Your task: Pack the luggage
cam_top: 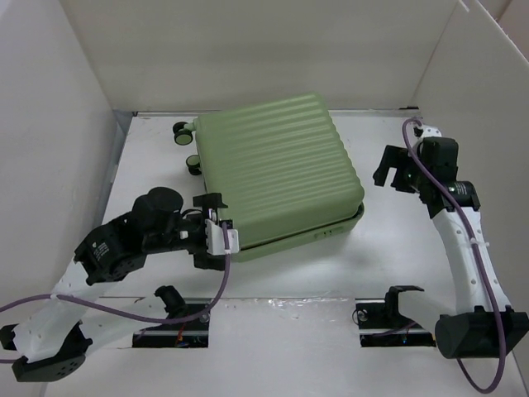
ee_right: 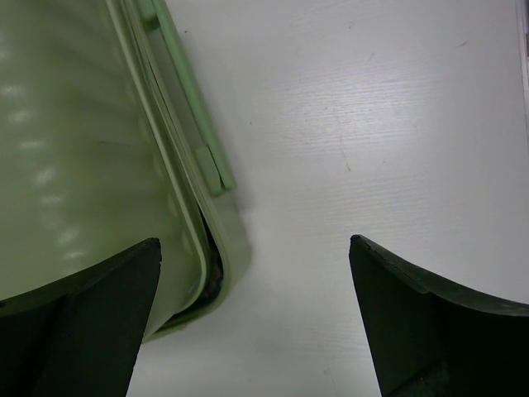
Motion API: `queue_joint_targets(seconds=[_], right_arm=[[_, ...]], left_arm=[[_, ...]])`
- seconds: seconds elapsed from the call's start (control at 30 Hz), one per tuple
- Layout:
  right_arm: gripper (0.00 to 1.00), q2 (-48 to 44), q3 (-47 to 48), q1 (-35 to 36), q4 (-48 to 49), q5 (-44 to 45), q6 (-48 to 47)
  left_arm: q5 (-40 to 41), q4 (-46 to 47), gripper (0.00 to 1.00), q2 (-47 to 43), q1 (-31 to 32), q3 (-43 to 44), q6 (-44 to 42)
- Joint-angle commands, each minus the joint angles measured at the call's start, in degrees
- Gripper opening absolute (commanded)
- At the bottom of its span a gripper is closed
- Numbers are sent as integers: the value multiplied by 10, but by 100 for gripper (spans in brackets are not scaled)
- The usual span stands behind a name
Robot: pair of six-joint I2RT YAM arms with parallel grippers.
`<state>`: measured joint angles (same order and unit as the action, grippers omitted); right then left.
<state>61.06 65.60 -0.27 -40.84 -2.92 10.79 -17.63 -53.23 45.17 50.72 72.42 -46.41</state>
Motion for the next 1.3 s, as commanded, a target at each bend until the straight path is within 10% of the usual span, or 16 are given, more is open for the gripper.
queue_joint_targets(seconds=[0.0,0.47,0.8,0.87,0.9,0.93,1.0,1.27], right_arm=[[99,14,43,5,-63,16,-42],[99,14,-17,5,-135,20,-77],[99,37,-105,26,-36,-30,-52],[99,42,-127,38,13,-63,-27],[99,57,-137,44,32,-71,-18],[99,63,-145,44,50,-85,-10],[99,83,-170,50,104,-101,9],[99,244,-46,50,184,-106,-1]], left_arm=[[57,-29,100,3,-14,-8,23],[318,-32,100,40,-14,-107,84],[339,-13,100,89,-42,-187,98],[326,-6,86,107,-42,-192,98],[320,-1,69,114,-51,-186,98],[308,-1,28,122,-56,-186,98],[293,-1,1,145,-62,-171,98],[197,-41,0,286,32,-56,154]])
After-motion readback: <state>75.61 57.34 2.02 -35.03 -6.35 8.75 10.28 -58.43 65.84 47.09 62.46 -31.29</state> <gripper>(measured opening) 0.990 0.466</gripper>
